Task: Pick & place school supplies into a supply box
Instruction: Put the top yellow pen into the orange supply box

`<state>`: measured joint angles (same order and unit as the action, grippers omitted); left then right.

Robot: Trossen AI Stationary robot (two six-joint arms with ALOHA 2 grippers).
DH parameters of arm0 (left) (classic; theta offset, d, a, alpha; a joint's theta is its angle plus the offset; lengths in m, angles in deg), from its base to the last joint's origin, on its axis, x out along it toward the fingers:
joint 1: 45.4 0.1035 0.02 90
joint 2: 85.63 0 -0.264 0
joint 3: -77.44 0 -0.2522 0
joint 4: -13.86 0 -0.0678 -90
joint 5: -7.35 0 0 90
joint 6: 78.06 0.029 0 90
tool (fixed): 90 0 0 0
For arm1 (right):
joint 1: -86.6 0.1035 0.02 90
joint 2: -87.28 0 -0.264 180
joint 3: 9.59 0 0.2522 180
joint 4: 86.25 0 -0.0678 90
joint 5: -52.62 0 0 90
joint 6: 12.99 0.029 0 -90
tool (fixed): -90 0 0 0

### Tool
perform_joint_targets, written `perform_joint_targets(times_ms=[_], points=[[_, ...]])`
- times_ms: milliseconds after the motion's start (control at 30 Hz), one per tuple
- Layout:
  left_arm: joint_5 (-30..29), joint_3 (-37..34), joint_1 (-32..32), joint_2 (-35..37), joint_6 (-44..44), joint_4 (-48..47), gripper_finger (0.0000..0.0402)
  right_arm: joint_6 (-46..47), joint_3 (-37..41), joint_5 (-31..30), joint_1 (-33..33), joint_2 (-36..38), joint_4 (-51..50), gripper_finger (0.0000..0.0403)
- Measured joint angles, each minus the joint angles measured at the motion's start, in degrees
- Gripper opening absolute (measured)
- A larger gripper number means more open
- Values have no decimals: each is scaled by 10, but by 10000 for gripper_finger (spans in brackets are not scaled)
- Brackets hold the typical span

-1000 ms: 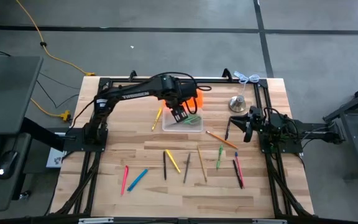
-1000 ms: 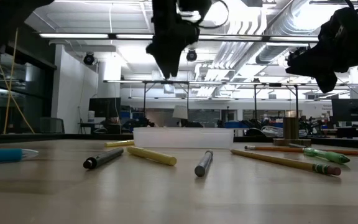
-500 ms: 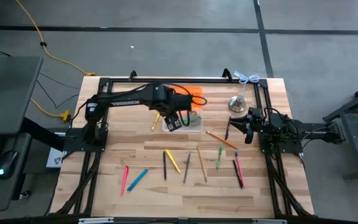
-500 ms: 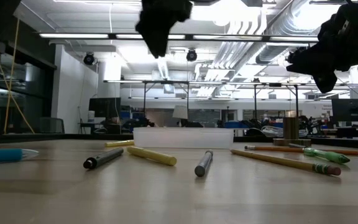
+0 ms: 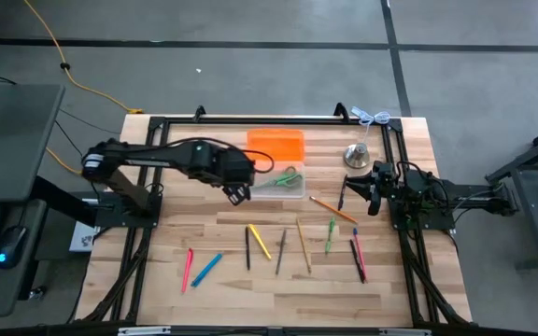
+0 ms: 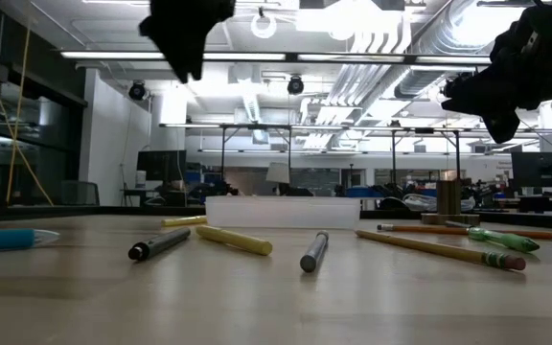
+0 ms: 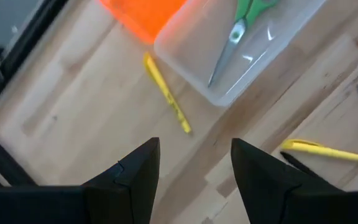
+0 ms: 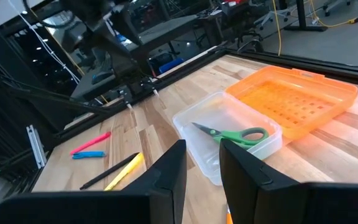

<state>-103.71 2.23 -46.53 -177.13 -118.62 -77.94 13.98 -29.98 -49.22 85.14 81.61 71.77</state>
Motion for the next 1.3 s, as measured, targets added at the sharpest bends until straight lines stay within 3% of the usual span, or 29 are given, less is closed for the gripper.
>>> perform_joint_targets(times_ms=[233,833,1300], points=[[42,-105,30,41,-41,55,225,1,0,0,0,0,9,74],[205,-274,202,44,114,265,225,6,0,0,0,0,25,74],[202,-312,234,27,136,349,225,16,0,-20,0,0,25,74]])
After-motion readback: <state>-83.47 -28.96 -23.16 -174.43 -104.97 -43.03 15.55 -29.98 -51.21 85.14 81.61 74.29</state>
